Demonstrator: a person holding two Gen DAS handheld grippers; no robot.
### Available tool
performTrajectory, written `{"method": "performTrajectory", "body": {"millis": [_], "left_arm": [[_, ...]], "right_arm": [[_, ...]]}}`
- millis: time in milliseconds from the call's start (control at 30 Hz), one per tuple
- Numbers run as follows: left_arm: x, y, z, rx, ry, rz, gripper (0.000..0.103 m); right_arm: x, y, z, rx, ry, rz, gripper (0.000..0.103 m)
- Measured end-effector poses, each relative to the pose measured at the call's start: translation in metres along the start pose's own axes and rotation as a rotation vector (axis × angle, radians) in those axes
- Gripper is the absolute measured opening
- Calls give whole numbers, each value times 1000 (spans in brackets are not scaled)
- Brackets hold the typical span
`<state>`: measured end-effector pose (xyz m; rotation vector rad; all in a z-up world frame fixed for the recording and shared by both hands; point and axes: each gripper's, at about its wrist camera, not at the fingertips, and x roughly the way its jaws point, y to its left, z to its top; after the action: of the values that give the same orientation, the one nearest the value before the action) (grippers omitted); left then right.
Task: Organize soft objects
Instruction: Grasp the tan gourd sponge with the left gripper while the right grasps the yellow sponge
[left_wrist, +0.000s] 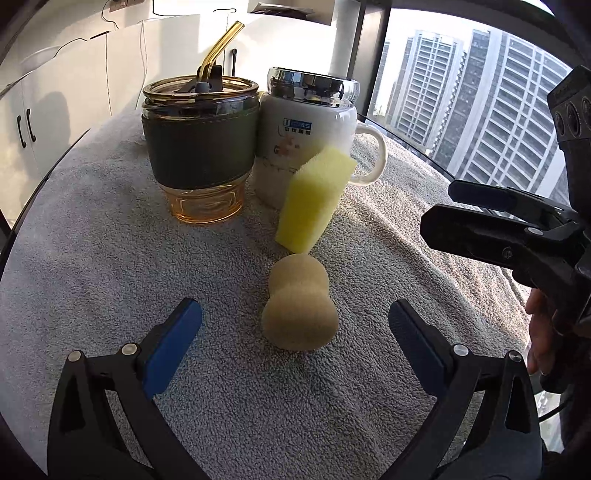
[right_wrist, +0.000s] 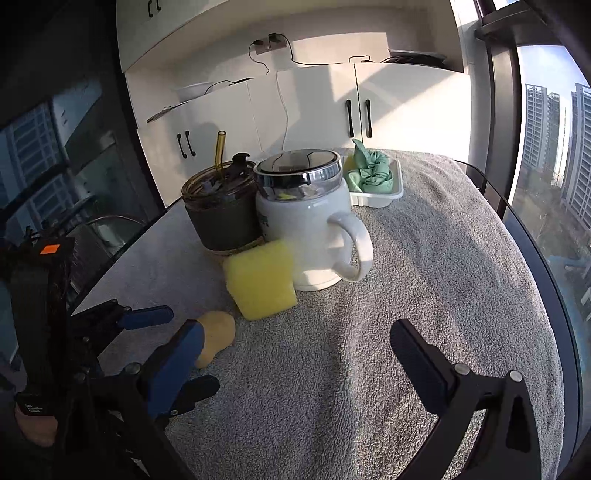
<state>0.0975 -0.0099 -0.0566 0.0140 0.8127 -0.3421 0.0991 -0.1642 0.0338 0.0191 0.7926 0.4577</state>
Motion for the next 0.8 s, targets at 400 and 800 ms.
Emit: {"method": "performTrajectory", "body": {"millis": [400, 800], "left_arm": [[8, 10, 6, -30, 44, 57, 79], [10, 5, 8, -2, 43, -14, 44]], "right_arm": [[47, 19, 14, -22, 48, 93, 103], [87, 21, 20, -38, 115, 120, 82]]}}
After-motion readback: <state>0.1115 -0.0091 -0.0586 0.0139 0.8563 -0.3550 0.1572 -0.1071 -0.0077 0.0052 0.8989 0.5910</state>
